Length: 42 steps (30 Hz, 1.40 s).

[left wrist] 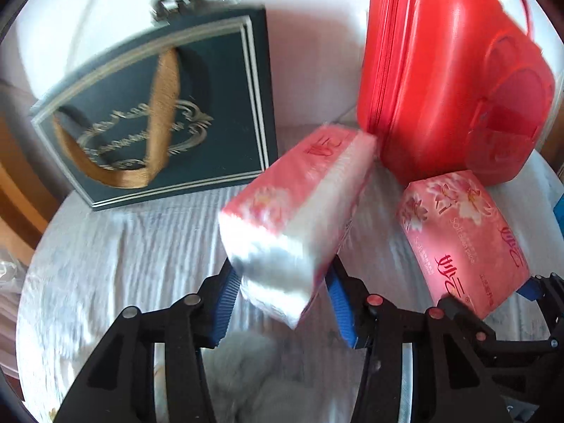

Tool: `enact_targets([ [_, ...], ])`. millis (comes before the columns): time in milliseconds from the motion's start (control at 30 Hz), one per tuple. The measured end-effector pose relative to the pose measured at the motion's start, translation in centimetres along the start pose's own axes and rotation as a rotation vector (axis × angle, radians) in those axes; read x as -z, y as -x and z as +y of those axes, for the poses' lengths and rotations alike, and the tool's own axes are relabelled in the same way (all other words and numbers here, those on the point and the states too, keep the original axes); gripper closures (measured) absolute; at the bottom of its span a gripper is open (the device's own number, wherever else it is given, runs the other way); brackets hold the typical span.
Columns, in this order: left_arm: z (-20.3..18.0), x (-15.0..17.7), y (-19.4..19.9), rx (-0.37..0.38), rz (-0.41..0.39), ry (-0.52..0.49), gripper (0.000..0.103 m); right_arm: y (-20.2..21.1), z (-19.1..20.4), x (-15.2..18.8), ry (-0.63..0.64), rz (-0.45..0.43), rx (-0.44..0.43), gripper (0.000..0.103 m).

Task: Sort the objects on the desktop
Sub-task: 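Grasp a pink tissue pack with the left tool while the right tool grasps another, then carry both pink tissue packs over the blue crate with both tools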

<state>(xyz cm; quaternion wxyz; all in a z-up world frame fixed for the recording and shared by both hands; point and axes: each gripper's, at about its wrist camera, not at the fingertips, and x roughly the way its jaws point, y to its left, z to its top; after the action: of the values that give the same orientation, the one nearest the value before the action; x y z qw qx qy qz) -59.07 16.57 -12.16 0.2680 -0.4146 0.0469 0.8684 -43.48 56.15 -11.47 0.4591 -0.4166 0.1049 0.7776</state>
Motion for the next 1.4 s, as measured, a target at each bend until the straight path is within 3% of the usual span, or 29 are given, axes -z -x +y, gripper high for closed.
enact_targets([
  [133, -1.5, 0.1, 3.9, -0.015, -0.029, 0.030, 0.058, 4.5, 0.5, 0.6, 0.022, -0.060, -0.008, 0.013],
  [367, -0.1, 1.4, 11.9, -0.006, -0.095, 0.043, 0.064, 12.5, -1.0, 0.1, 0.045, -0.168, -0.026, 0.013],
  [467, 0.6, 2.2, 13.7, 0.006, -0.109, 0.043, 0.069, 14.9, 1.4, -1.1, 0.053, -0.199, -0.033, 0.013],
  [633, 0.3, 5.5, 18.2, 0.012, -0.109, 0.038, 0.070, 19.9, 1.6, 1.1, 0.070, -0.213, -0.029, 0.013],
  [1033, 0.0, 13.0, 22.3, 0.004, -0.045, 0.045, 0.071, 20.7, 1.6, 8.1, 0.096, -0.120, -0.053, 0.013],
  [1200, -0.9, 12.8, 26.4, -0.011, -0.125, 0.017, 0.072, 24.0, 1.3, 8.9, 0.094, -0.177, -0.049, 0.013],
  [1400, -4.2, 11.3, 33.0, 0.040, -0.267, -0.020, 0.072, 31.2, -1.8, 9.4, 0.060, -0.295, 0.008, 0.013],
])
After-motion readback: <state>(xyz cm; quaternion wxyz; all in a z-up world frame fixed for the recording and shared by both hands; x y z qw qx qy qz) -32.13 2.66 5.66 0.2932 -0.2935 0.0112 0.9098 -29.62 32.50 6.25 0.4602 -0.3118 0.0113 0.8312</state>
